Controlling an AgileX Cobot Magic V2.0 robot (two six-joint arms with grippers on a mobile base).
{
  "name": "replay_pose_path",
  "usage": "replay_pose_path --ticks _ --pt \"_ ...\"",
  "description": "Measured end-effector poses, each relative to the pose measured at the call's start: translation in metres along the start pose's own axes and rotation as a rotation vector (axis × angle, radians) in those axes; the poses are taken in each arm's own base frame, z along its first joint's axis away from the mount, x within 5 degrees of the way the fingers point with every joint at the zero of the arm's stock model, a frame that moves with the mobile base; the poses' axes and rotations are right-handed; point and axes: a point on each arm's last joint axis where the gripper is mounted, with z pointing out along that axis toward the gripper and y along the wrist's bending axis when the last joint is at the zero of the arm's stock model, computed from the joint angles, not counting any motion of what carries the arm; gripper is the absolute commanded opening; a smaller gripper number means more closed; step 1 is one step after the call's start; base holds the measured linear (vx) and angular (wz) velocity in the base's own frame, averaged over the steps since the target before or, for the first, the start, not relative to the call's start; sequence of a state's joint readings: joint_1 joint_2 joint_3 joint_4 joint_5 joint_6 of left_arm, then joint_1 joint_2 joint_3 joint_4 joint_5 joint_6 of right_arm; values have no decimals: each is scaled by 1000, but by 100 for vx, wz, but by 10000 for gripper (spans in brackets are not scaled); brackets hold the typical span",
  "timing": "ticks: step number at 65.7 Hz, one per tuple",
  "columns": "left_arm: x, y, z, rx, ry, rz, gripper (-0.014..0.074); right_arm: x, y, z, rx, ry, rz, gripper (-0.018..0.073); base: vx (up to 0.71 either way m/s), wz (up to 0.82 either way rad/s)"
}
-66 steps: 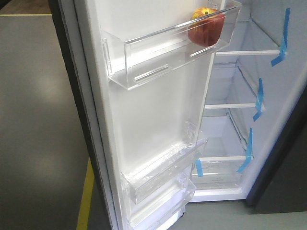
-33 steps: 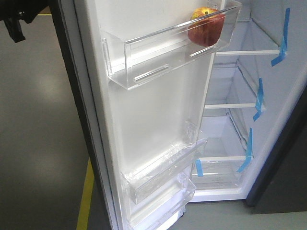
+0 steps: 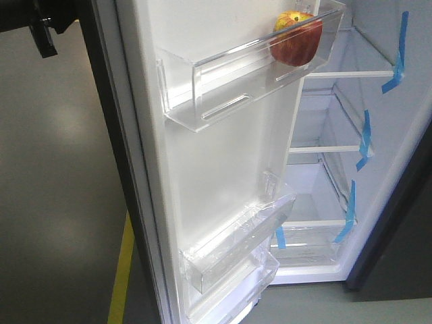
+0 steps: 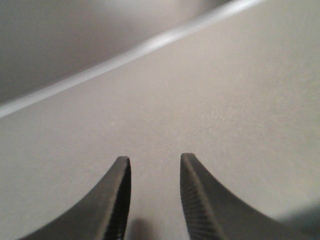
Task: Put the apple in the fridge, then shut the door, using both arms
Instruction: 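Bring the left gripper to the outer edge of the refrigerator door, then push the refrigerator door closed with the left gripper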
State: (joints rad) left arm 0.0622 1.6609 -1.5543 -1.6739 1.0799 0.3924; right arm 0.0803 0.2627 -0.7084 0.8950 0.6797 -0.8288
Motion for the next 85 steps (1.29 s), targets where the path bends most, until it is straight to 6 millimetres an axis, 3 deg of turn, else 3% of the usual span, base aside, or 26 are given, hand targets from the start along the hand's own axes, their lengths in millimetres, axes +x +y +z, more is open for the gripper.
replay_pose_path --ticks 24,44,50,61,69,77,85 --pt "51 -13 48 70 198 0 251 0 0 0 0 0 0 -3 0 0" --pt "138 -38 101 175 442 66 251 0 0 0 0 0 0 -3 0 0" --pt "152 -42 108 193 464 105 251 0 0 0 0 0 0 -3 0 0" --pt "147 -40 108 191 431 160 251 -2 -2 0 21 -19 0 11 0 0" --pt "138 -37 104 186 406 186 251 -8 -9 0 98 -85 3 70 0 0" --pt "124 -33 98 177 369 225 251 -11 -23 9 185 -107 1 191 0 0" --pt "108 -29 89 162 328 253 251 -11 -43 28 273 -97 17 378 0 0"
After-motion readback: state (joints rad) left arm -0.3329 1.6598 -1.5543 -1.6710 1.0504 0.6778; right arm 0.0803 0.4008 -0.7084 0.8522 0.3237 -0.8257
